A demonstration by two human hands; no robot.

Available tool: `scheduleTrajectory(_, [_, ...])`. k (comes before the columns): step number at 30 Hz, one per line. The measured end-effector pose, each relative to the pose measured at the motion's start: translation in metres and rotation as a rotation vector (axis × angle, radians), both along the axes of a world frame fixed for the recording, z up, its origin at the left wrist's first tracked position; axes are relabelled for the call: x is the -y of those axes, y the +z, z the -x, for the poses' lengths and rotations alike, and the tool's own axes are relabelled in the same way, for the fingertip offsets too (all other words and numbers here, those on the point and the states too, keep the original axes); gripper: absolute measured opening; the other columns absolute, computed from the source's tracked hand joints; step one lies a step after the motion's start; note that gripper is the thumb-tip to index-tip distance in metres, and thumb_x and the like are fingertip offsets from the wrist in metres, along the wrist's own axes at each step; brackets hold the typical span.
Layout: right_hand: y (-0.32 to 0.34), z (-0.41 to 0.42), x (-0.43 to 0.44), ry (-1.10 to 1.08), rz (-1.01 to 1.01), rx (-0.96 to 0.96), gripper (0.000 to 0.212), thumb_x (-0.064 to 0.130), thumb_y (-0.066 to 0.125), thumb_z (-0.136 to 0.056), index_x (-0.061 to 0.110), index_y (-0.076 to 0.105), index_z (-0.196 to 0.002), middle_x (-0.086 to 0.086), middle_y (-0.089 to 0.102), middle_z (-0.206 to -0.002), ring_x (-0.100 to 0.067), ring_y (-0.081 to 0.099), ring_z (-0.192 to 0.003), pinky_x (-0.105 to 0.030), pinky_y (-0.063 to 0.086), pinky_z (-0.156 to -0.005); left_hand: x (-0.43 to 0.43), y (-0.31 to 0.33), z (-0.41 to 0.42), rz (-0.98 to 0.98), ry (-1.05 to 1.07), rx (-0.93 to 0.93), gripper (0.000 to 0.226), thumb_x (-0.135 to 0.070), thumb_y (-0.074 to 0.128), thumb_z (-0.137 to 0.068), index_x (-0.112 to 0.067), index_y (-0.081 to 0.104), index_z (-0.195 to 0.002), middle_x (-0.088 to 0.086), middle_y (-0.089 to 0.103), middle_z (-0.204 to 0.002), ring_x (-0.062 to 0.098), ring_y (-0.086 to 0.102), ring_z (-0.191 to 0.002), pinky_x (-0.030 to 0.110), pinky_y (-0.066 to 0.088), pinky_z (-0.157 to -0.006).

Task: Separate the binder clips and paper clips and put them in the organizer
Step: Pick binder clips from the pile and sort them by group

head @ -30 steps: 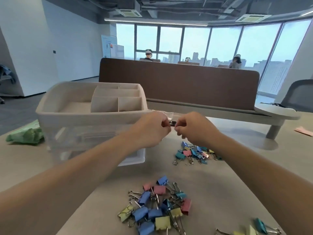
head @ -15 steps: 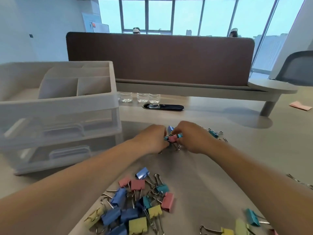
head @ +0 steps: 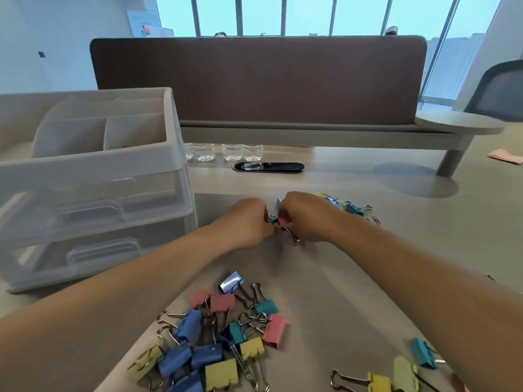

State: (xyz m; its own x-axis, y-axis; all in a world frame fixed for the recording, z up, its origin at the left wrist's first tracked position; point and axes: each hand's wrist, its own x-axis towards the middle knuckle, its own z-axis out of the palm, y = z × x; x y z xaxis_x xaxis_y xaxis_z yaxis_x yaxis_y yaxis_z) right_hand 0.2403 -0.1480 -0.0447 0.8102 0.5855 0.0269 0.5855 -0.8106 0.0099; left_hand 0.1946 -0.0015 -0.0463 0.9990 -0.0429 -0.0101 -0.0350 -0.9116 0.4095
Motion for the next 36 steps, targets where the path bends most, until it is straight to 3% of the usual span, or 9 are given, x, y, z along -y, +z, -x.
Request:
scheduleTrajectory(5, [0.006, 0.005, 0.004, -0.045, -0.092, -0.016, 0.019, 0.023, 0.056, -0.092, 0.022, 0.053, -0.073, 0.000, 0.051, -0.082, -0.023, 0.053, -0.074, -0.030, 0.042, -0.061, -0.009, 0.004, 0.010, 0.067, -0.026, 0.027, 0.009, -0.019, 0.059, -0.088, -0.013, 0.057, -0.081, 0.011, 0.055, -0.078, 0.031, 0.067, -0.071, 0.030, 0.048, -0.060])
scheduleTrajectory(7, [0.011, 0.007, 0.007, -0.093, -0.189, -0.035, 0.005, 0.022, 0.056, -0.090, 0.020, 0.059, -0.087, -0.001, 0.059, -0.089, -0.022, 0.055, -0.080, -0.030, 0.044, -0.065, -0.009, 0.006, 0.016, 0.068, -0.016, 0.031, 0.017, -0.021, 0.059, -0.088, -0.005, 0.063, -0.084, 0.012, 0.066, -0.083, 0.027, 0.069, -0.073, 0.032, 0.051, -0.062])
scheduleTrajectory(13, [0.021, 0.022, 0.019, -0.153, -0.409, -0.055, 0.015, 0.022, 0.069, -0.089, 0.016, 0.061, -0.100, -0.002, 0.063, -0.100, -0.019, 0.055, -0.087, -0.029, 0.044, -0.073, 0.000, 0.015, 0.038, 0.053, -0.087, -0.018, 0.012, -0.025, 0.061, -0.089, -0.016, 0.064, -0.096, 0.002, 0.066, -0.095, 0.020, 0.068, -0.076, 0.028, 0.053, -0.064])
scheduleTrajectory(21, [0.020, 0.064, 0.052, -0.143, -0.366, -0.298, 0.014, 0.029, 0.074, -0.086, 0.018, 0.073, -0.093, 0.008, 0.063, -0.078, -0.003, 0.053, -0.060, -0.017, 0.039, -0.055, 0.029, 0.018, 0.065, -0.047, -0.205, -0.066, 0.023, -0.026, 0.065, -0.087, -0.015, 0.064, -0.107, 0.004, 0.064, -0.103, 0.021, 0.064, -0.089, 0.034, 0.054, -0.076])
scheduleTrajectory(24, [0.014, 0.077, 0.057, -0.142, -0.286, -0.327, 0.015, 0.030, 0.071, -0.089, 0.017, 0.072, -0.096, 0.009, 0.065, -0.081, -0.003, 0.054, -0.064, -0.017, 0.041, -0.058, 0.041, 0.017, 0.071, -0.097, -0.247, -0.085, 0.023, -0.025, 0.065, -0.086, -0.014, 0.065, -0.106, 0.006, 0.065, -0.102, 0.020, 0.061, -0.086, 0.031, 0.050, -0.070])
scheduleTrajectory(27, [0.012, 0.087, 0.064, -0.148, -0.231, -0.379, 0.019, 0.031, 0.068, -0.091, 0.016, 0.073, -0.102, -0.001, 0.071, -0.104, -0.010, 0.061, -0.071, -0.024, 0.051, -0.071, 0.049, 0.013, 0.075, -0.106, -0.278, -0.115, 0.029, -0.031, 0.069, -0.086, -0.013, 0.067, -0.108, 0.006, 0.067, -0.102, 0.020, 0.064, -0.088, 0.032, 0.052, -0.073])
scheduleTrajectory(30, [0.017, 0.094, 0.071, -0.144, -0.213, -0.483, 0.017, 0.026, 0.063, -0.094, 0.016, 0.074, -0.101, -0.004, 0.075, -0.091, -0.013, 0.067, -0.076, -0.023, 0.052, -0.075, 0.053, 0.014, 0.078, -0.106, -0.304, -0.107, 0.032, -0.041, 0.063, -0.090, -0.014, 0.070, -0.107, 0.001, 0.068, -0.097, 0.016, 0.063, -0.086, 0.028, 0.049, -0.072])
scheduleTrajectory(33, [0.019, 0.088, 0.074, -0.168, -0.236, -0.465, 0.019, 0.015, 0.055, -0.096, 0.016, 0.074, -0.100, 0.005, 0.069, -0.078, -0.006, 0.064, -0.065, -0.018, 0.051, -0.064, 0.052, 0.018, 0.075, -0.139, -0.295, -0.044, 0.026, -0.039, 0.056, -0.095, -0.016, 0.067, -0.100, -0.003, 0.063, -0.092, 0.013, 0.058, -0.082, 0.027, 0.043, -0.066])
scheduleTrajectory(36, [0.014, 0.075, 0.077, -0.205, -0.290, -0.307, 0.016, 0.011, 0.056, -0.094, 0.014, 0.071, -0.090, 0.006, 0.065, -0.077, -0.007, 0.060, -0.066, -0.024, 0.048, -0.067, 0.047, 0.021, 0.061, -0.128, -0.240, 0.012, 0.020, -0.031, 0.054, -0.096, -0.015, 0.066, -0.101, 0.002, 0.064, -0.100, 0.017, 0.059, -0.089, 0.033, 0.050, -0.077])
